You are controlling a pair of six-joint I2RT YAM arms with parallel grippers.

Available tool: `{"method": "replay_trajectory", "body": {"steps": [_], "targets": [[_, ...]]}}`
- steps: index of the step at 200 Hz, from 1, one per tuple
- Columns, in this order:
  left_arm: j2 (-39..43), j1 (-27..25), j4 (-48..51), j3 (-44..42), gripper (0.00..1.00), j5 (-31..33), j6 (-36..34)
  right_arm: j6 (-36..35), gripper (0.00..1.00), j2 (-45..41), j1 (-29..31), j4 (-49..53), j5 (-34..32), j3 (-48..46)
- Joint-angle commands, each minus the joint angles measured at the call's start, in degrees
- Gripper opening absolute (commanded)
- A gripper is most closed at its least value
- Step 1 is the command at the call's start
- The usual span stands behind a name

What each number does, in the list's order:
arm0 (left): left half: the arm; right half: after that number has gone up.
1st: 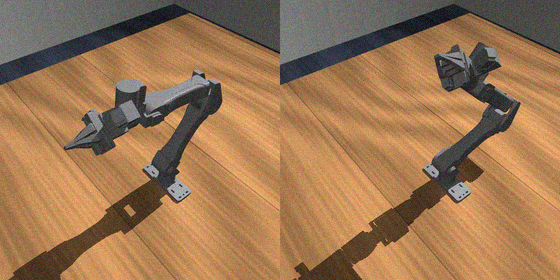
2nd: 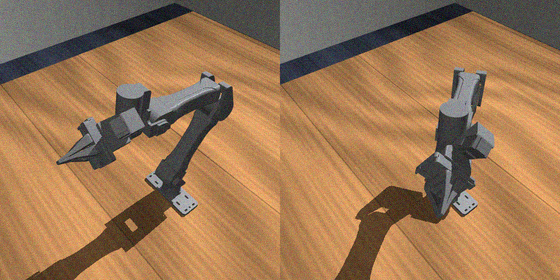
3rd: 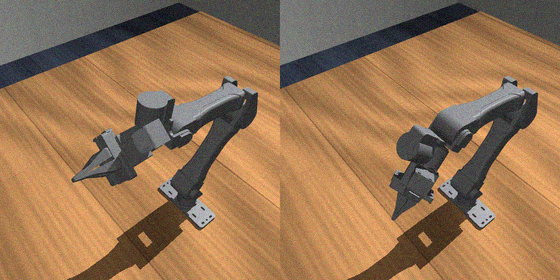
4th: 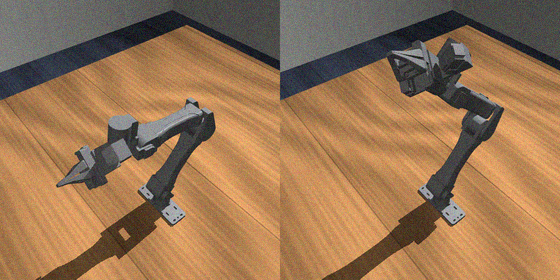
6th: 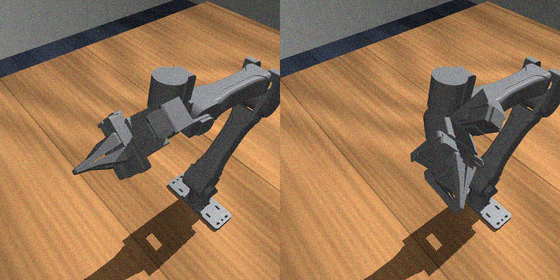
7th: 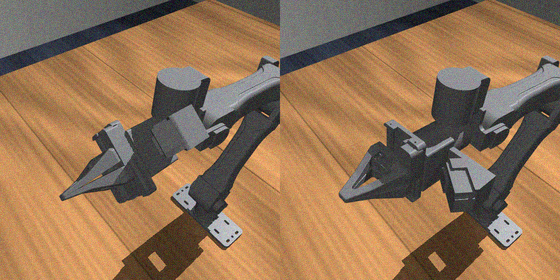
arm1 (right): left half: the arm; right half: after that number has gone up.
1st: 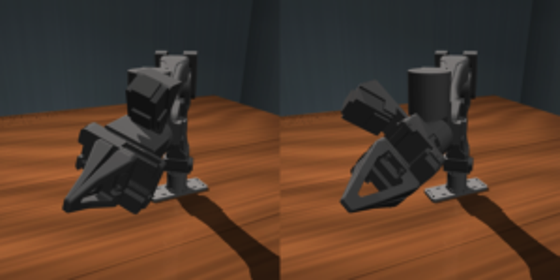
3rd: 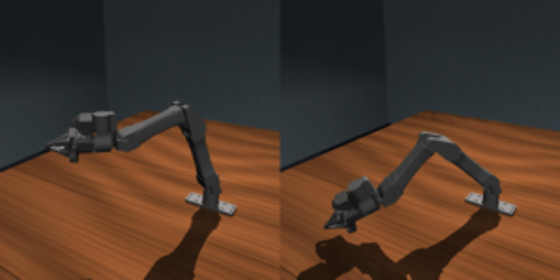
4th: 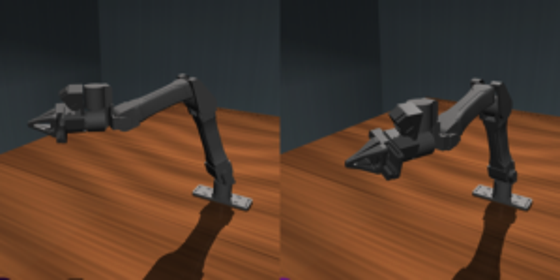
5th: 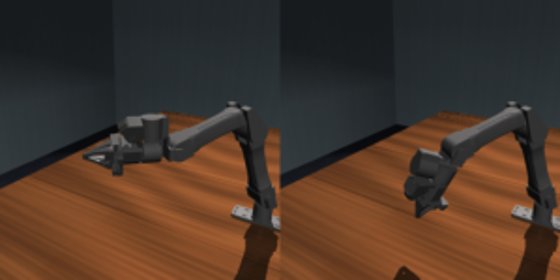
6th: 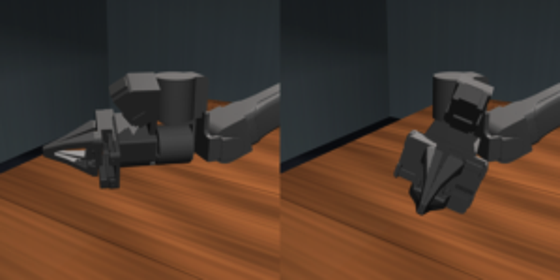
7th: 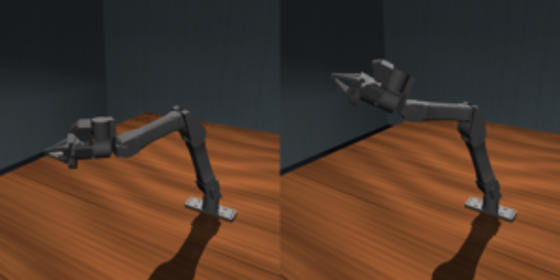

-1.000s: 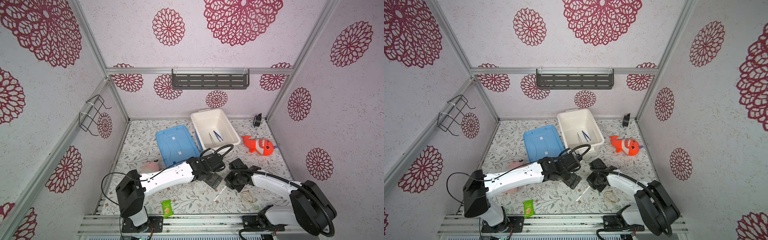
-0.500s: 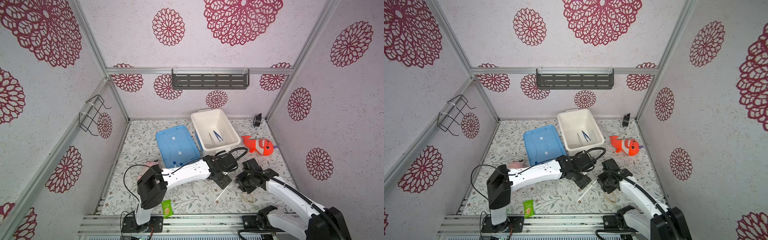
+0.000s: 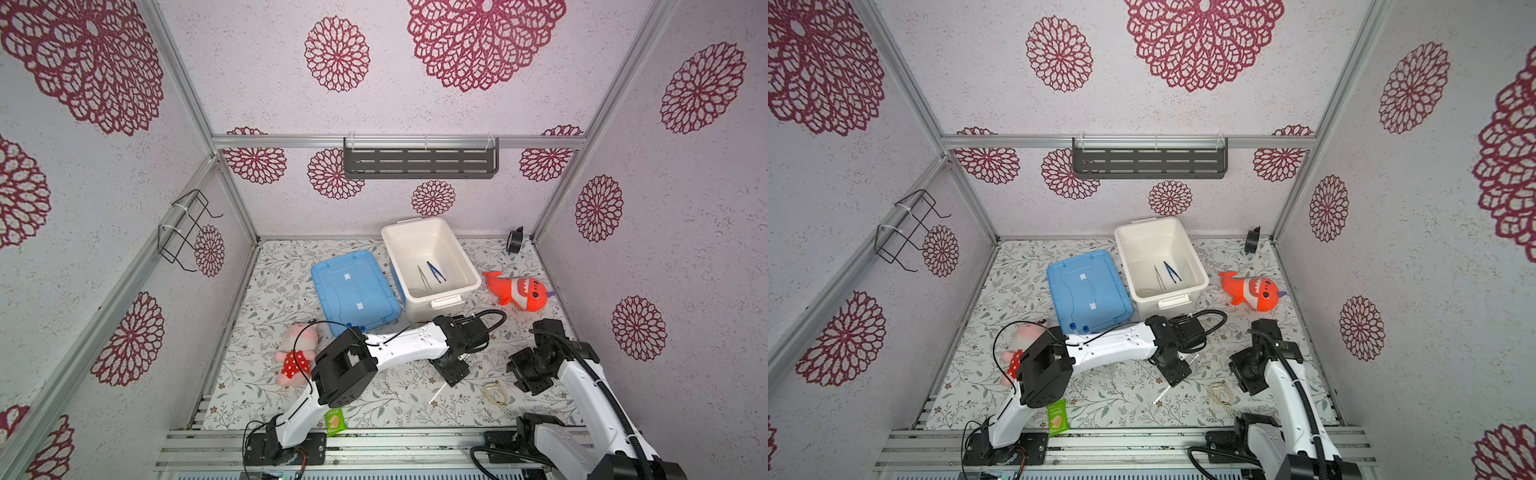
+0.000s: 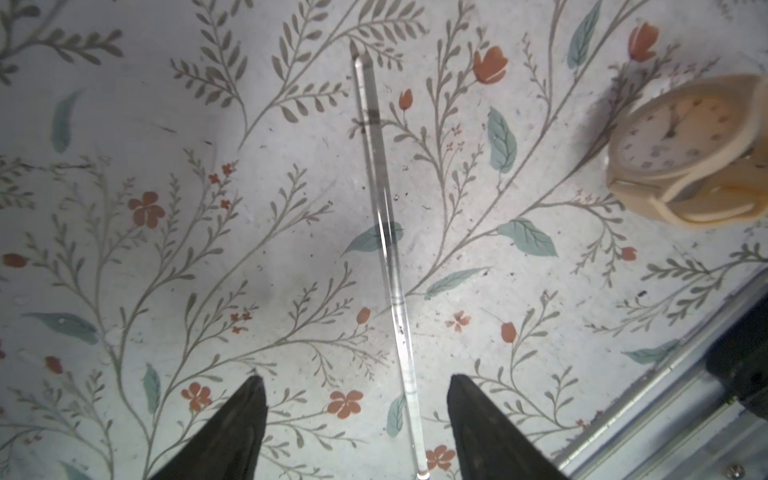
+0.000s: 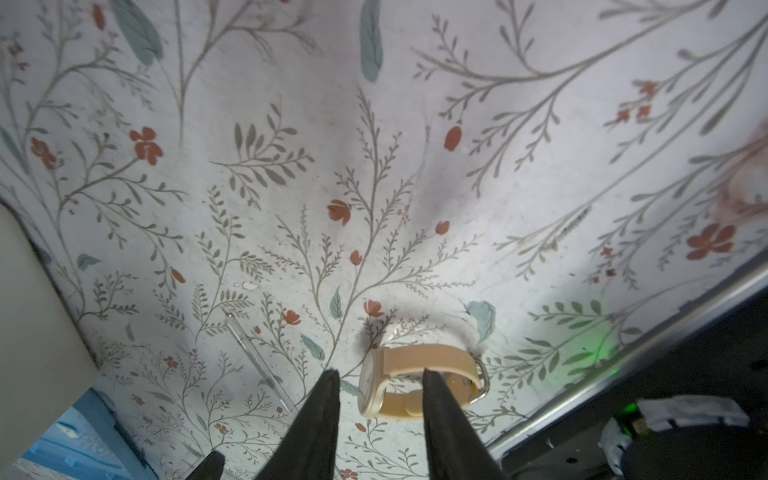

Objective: Organize the chemistry lab equipment

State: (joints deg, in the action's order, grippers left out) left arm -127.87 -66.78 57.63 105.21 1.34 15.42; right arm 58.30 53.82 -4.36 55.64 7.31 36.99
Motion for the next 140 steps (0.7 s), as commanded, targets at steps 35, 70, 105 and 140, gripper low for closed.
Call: {"method": "replay_trajectory", "body": {"steps": [35, 70, 105, 140], "targets": [[-6.75, -0.43, 7.82, 7.52, 0.7, -1.1, -2.94, -5.37, 0.36, -0.78, -0.39, 6.46, -6.43, 5.52], [-11.07, -0.44, 12.65, 12.44, 0.64, -0.47, -5.17, -5.32, 0.32, -0.5, -0.39, 4.75, -2.92, 4.33], [-11.56, -0.04, 13.12, 12.51, 0.37, -1.2, -7.01, -5.71, 0.29, -1.03, -0.39, 4.01, -1.46, 4.47], [-12.57, 1.37, 14.78, 11.49, 0.24, -3.27, -9.03, -8.28, 0.29, -1.7, -0.39, 1.22, 4.29, 4.74]]}}
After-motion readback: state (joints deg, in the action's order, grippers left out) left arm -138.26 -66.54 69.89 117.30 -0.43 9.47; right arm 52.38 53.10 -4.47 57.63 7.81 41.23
